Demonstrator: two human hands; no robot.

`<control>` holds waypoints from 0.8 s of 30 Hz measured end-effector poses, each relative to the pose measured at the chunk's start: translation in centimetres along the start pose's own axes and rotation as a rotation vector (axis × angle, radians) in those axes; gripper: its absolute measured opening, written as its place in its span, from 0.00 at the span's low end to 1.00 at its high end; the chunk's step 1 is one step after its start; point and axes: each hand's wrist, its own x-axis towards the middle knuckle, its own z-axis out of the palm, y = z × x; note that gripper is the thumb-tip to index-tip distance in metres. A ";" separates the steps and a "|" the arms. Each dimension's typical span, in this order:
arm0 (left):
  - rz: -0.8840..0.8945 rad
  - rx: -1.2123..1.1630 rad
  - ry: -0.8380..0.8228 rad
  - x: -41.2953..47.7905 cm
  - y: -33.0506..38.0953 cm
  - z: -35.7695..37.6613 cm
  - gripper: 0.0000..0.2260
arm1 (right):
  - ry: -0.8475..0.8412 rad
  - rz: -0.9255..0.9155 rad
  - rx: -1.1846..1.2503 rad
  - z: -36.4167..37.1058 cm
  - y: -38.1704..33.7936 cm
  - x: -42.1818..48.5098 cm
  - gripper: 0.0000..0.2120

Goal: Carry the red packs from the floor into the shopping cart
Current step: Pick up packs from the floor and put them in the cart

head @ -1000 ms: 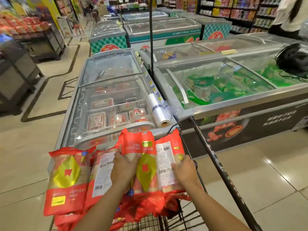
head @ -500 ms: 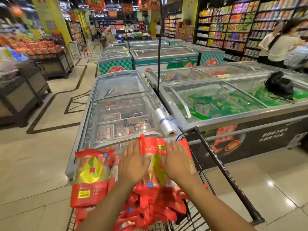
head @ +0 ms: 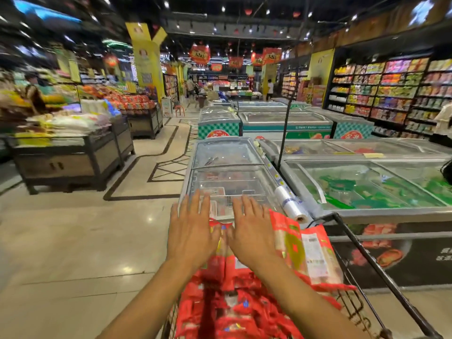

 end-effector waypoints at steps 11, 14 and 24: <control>-0.296 0.194 0.069 -9.1 -14.4 -8.7 0.37 | -0.023 -0.307 0.186 -2.9 -17.7 -1.2 0.34; -0.398 0.248 0.054 -11.6 -17.8 -11.3 0.37 | -0.069 -0.407 0.228 -3.4 -22.7 -1.4 0.34; -0.737 0.459 0.074 -21.8 -28.7 -19.0 0.36 | -0.166 -0.776 0.371 -3.6 -40.9 -3.6 0.33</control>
